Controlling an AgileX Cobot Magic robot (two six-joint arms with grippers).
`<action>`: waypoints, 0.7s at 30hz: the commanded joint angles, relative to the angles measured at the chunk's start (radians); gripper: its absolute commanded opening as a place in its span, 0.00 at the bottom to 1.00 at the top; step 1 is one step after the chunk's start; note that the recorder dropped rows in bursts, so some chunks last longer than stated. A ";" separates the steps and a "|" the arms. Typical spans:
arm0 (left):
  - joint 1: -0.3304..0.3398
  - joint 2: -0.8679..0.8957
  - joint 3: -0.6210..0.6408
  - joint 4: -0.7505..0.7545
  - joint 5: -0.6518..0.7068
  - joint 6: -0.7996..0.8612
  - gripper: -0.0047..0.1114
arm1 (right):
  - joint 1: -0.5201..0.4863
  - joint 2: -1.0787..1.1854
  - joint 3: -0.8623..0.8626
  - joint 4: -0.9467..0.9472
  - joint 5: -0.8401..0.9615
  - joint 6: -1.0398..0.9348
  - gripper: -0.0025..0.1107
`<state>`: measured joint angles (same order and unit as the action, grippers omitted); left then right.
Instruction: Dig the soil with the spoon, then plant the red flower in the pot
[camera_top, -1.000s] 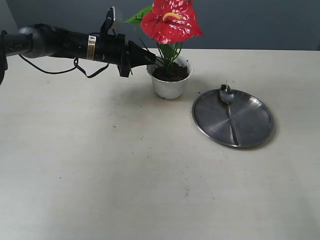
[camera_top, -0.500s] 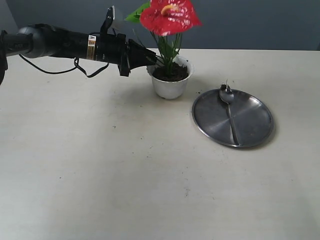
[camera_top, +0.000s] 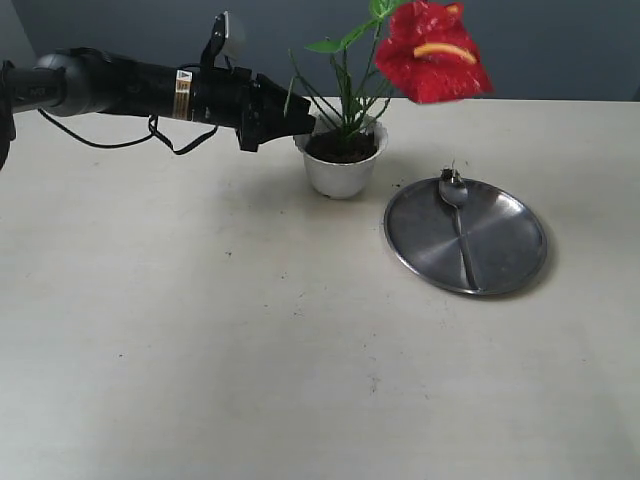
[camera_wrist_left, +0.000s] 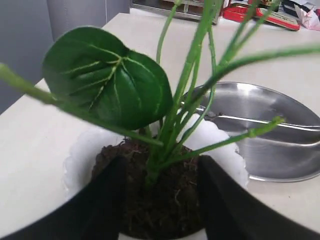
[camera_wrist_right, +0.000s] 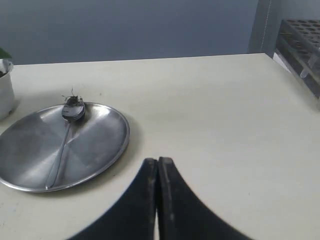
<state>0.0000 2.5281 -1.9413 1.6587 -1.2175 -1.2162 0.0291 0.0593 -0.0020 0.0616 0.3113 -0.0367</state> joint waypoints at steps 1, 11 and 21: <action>0.025 -0.012 0.004 -0.002 -0.004 -0.005 0.42 | -0.006 -0.003 0.002 0.000 -0.007 -0.006 0.02; 0.131 -0.012 0.004 -0.005 -0.004 -0.040 0.42 | -0.006 -0.003 0.002 0.000 -0.007 -0.006 0.02; 0.147 -0.110 0.004 0.033 -0.004 -0.094 0.04 | -0.006 -0.003 0.002 0.000 -0.007 -0.006 0.02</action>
<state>0.1460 2.4550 -1.9390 1.6983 -1.2135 -1.2816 0.0291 0.0593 -0.0020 0.0616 0.3113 -0.0367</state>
